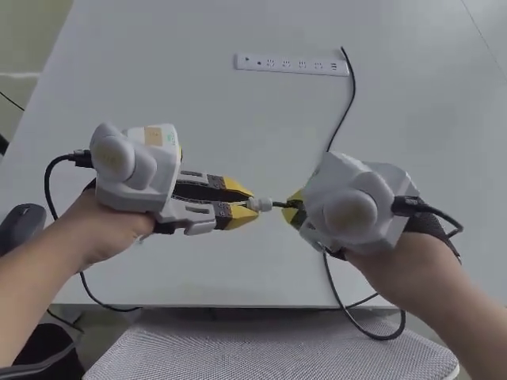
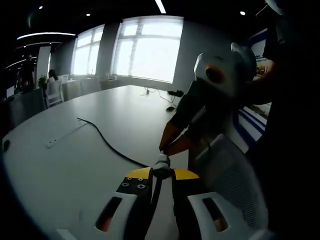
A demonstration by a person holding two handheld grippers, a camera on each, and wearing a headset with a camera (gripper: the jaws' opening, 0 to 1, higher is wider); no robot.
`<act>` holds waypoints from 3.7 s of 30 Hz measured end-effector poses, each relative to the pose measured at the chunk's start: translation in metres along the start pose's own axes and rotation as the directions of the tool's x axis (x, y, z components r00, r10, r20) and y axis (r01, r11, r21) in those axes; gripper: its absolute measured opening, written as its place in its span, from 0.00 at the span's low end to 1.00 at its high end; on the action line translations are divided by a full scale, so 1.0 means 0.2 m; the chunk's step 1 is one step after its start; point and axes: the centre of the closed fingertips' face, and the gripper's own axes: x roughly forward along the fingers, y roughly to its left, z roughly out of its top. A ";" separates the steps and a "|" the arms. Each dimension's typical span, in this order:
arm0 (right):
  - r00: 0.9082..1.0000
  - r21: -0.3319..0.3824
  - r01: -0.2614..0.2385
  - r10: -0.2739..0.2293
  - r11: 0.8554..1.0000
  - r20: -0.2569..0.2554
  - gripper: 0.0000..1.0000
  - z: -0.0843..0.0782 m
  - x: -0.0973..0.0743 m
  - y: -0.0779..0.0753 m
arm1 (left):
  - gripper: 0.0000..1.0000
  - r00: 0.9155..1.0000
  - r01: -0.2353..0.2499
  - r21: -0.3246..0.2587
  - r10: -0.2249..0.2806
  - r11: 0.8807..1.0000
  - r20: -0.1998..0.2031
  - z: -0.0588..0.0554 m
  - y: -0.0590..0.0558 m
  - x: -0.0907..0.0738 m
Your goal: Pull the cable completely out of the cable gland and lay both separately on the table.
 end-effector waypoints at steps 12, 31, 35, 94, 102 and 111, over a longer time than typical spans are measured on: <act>1.000 0.234 0.008 -0.011 0.972 0.014 0.01 -0.09 0.01 -0.06 | 0.15 1.000 -0.006 0.021 0.006 1.000 -0.011 0.00 0.01 0.01; 1.000 0.398 0.026 -0.019 0.917 -0.022 0.01 -0.27 0.07 -0.10 | 0.15 0.999 -0.001 0.002 0.001 1.000 -0.034 -0.03 0.01 0.03; 0.999 0.475 0.034 -0.015 0.879 -0.043 0.01 -0.33 0.09 -0.11 | 0.15 0.999 -0.003 -0.005 0.002 1.000 -0.035 -0.04 0.01 0.03; 0.999 -0.312 -0.017 0.028 0.950 0.031 0.04 0.08 0.04 0.10 | 0.15 0.999 0.008 -0.029 -0.010 1.000 -0.053 -0.07 -0.02 0.01; 0.998 -0.187 -0.024 0.033 0.982 0.050 0.03 0.05 0.03 0.09 | 0.15 0.999 0.016 -0.018 -0.017 1.000 -0.045 -0.06 -0.04 0.01; 0.997 -0.019 -0.044 0.045 0.999 0.065 0.02 0.01 0.02 0.05 | 0.14 1.000 0.015 -0.021 -0.015 1.000 -0.024 -0.02 -0.04 0.02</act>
